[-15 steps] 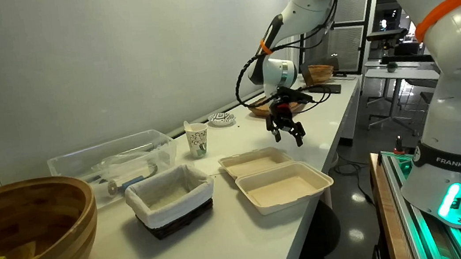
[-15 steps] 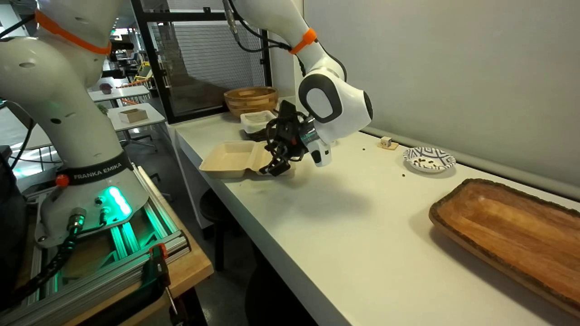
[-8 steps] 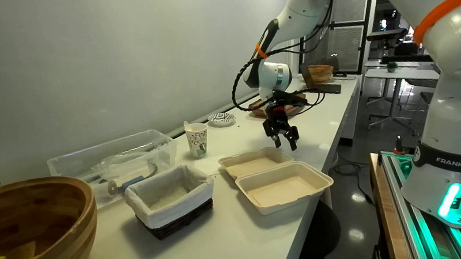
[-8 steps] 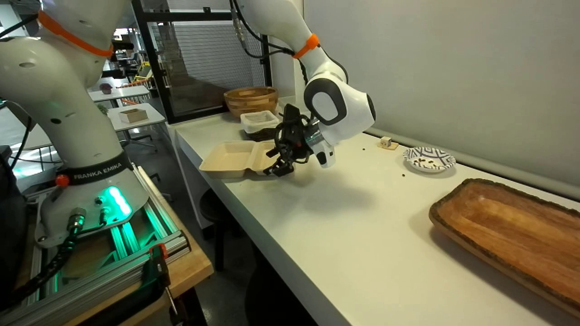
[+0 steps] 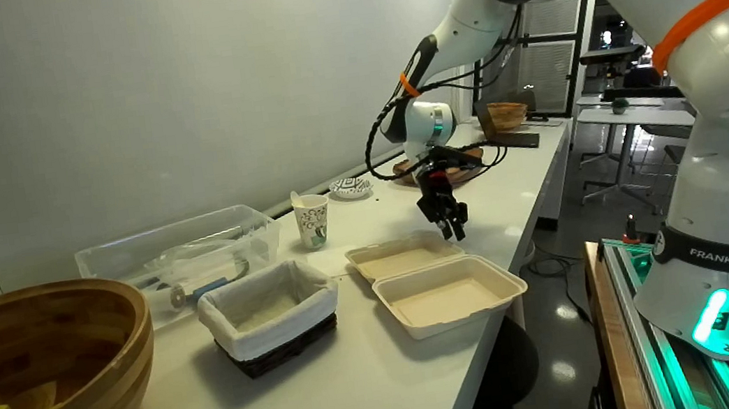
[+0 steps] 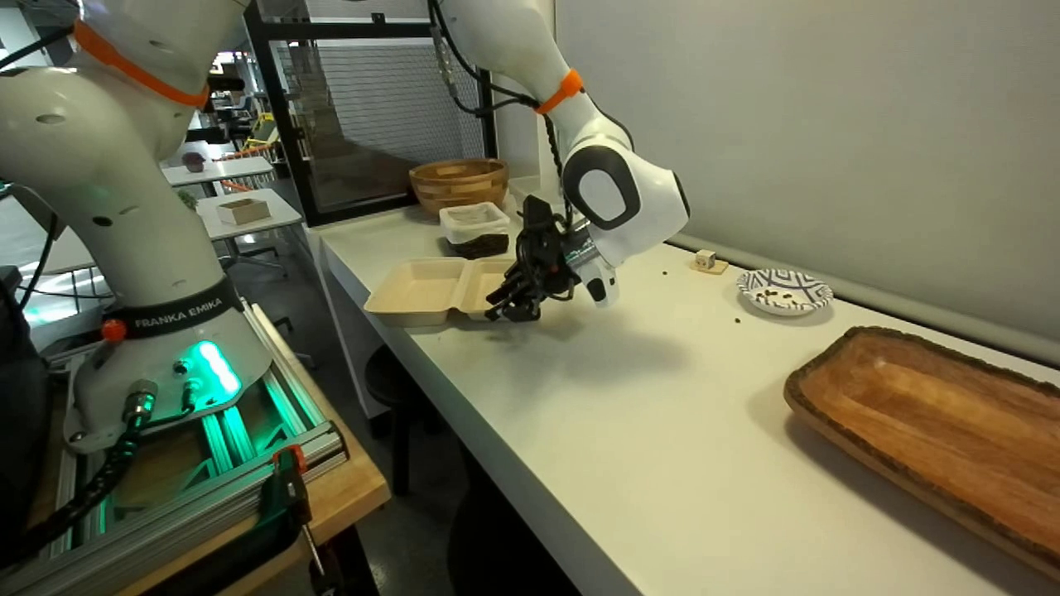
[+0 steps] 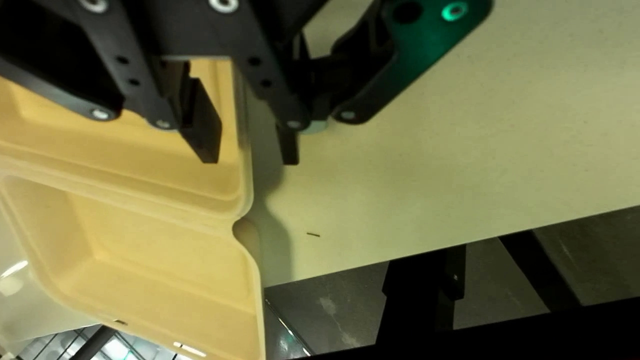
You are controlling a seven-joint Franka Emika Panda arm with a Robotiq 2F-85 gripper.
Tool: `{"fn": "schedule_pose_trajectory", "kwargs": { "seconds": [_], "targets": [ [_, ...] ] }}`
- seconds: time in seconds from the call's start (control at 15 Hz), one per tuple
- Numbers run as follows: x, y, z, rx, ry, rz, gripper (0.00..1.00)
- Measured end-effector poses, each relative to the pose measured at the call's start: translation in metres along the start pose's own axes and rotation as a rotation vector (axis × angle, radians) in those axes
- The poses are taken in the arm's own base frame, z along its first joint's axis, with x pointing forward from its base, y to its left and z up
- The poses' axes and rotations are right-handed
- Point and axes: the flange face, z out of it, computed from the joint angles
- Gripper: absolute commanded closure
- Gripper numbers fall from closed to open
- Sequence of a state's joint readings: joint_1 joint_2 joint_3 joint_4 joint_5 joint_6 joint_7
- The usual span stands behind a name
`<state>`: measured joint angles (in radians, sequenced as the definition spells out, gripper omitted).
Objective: Close the take-away food packet
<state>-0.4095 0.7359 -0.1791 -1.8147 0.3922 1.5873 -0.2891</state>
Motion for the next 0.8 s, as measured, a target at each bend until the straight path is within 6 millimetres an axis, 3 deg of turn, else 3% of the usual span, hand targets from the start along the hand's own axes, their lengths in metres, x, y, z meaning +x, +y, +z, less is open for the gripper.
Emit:
{"fn": "schedule_pose_trajectory", "kwargs": {
  "seconds": [0.27,0.4,0.53,0.67,0.8],
  "targets": [
    [0.006,0.003,-0.004,-0.037,0.034,-0.008,0.37],
    [0.01,0.003,-0.005,-0.049,0.058,-0.018,0.44],
    [0.015,0.002,-0.003,-0.059,0.08,-0.03,0.58],
    [0.019,-0.001,-0.002,-0.066,0.095,-0.043,0.82],
    [0.021,-0.005,-0.001,-0.069,0.102,-0.052,0.88]
  ]
}}
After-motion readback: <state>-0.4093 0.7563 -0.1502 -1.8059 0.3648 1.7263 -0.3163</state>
